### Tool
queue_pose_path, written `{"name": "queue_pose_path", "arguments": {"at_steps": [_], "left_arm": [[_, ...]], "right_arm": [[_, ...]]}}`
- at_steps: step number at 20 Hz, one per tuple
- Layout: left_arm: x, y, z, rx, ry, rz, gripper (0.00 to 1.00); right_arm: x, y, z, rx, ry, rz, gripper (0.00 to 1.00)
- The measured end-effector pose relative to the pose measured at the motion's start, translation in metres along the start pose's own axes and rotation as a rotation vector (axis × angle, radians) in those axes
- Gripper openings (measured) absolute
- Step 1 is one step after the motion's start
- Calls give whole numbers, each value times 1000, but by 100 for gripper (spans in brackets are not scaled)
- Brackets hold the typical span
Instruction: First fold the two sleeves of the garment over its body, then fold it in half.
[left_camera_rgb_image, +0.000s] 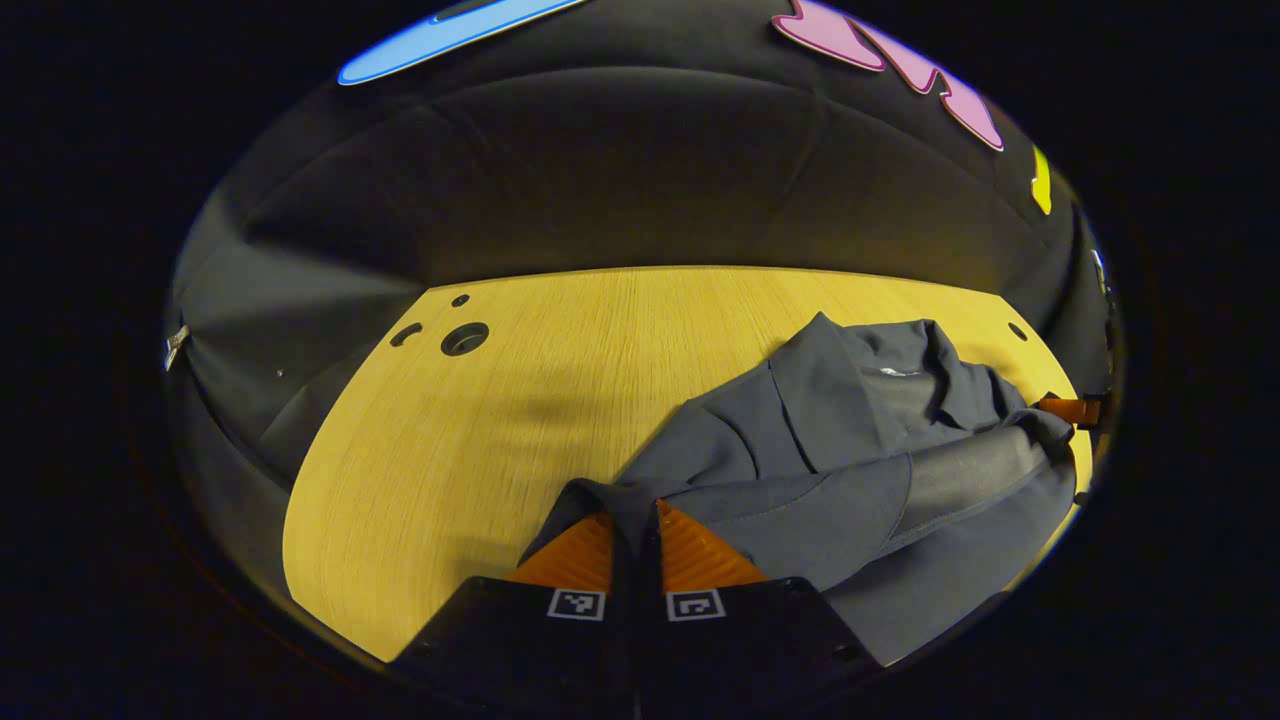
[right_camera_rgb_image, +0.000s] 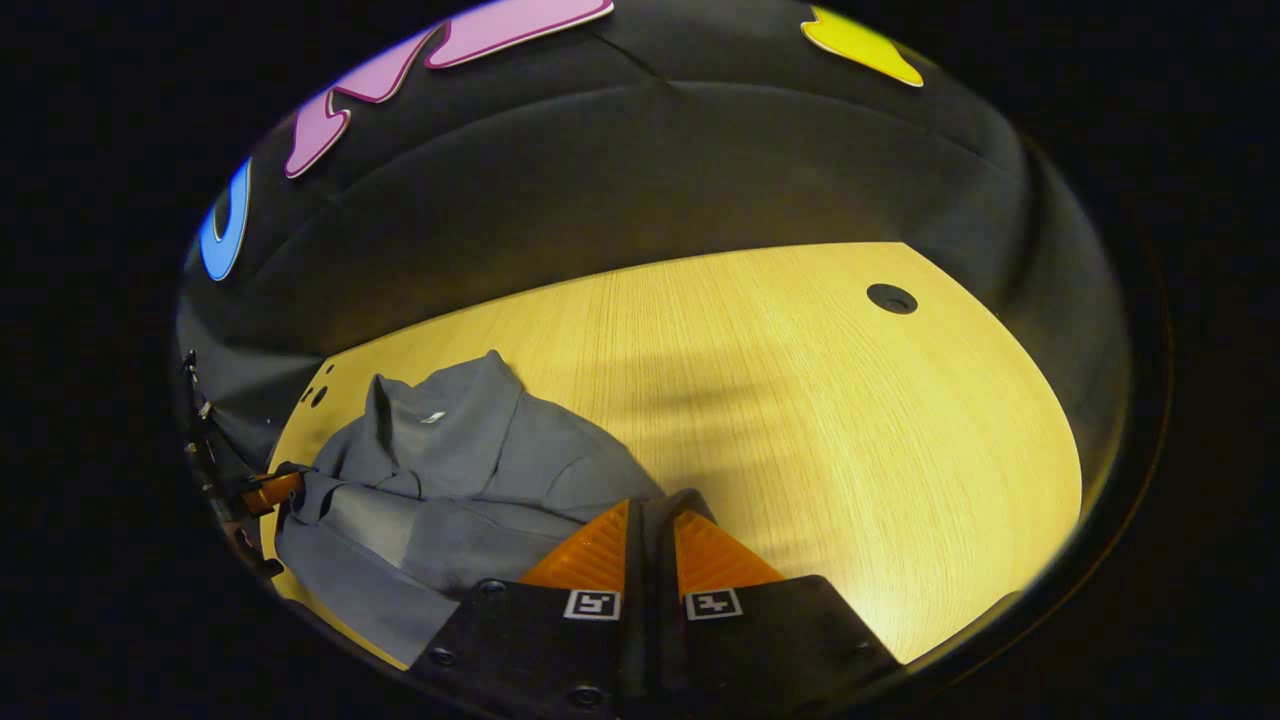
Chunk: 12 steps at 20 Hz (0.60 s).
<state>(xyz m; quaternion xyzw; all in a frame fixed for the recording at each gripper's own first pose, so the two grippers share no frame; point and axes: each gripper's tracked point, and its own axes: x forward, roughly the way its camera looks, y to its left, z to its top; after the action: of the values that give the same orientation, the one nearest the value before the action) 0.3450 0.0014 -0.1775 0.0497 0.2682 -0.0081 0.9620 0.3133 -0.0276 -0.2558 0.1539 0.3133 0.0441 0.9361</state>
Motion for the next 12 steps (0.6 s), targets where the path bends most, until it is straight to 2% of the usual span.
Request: {"name": "queue_pose_path", "arguments": {"at_steps": [2, 3, 4, 6, 7, 8, 9, 12], "left_arm": [[-3, 1, 2, -16, -12, 4, 16], [-6, 2, 3, -21, -14, 10, 19], [-7, 2, 2, -19, -11, 18, 23], [-13, -3, 4, -13, -10, 8, 53], [-16, -6, 6, -9, -17, 6, 69], [-22, -6, 8, -7, -22, 3, 70], [-28, -8, 11, -2, -31, 4, 84], [-50, -15, 22, 9, -84, -20, 90]], "right_arm": [[-3, 1, 2, -4, -7, 5, 13], [-4, 1, 3, -7, -7, 2, 2], [-7, -1, 3, -6, -6, -5, 20], [-16, 1, 7, 4, -13, -8, 35], [-20, 1, 11, 5, -19, -9, 56], [-25, 5, 12, 2, -30, 4, 77], [-35, 4, 16, -7, -41, 3, 99], [-59, 4, 26, -33, -78, 4, 97]]}}
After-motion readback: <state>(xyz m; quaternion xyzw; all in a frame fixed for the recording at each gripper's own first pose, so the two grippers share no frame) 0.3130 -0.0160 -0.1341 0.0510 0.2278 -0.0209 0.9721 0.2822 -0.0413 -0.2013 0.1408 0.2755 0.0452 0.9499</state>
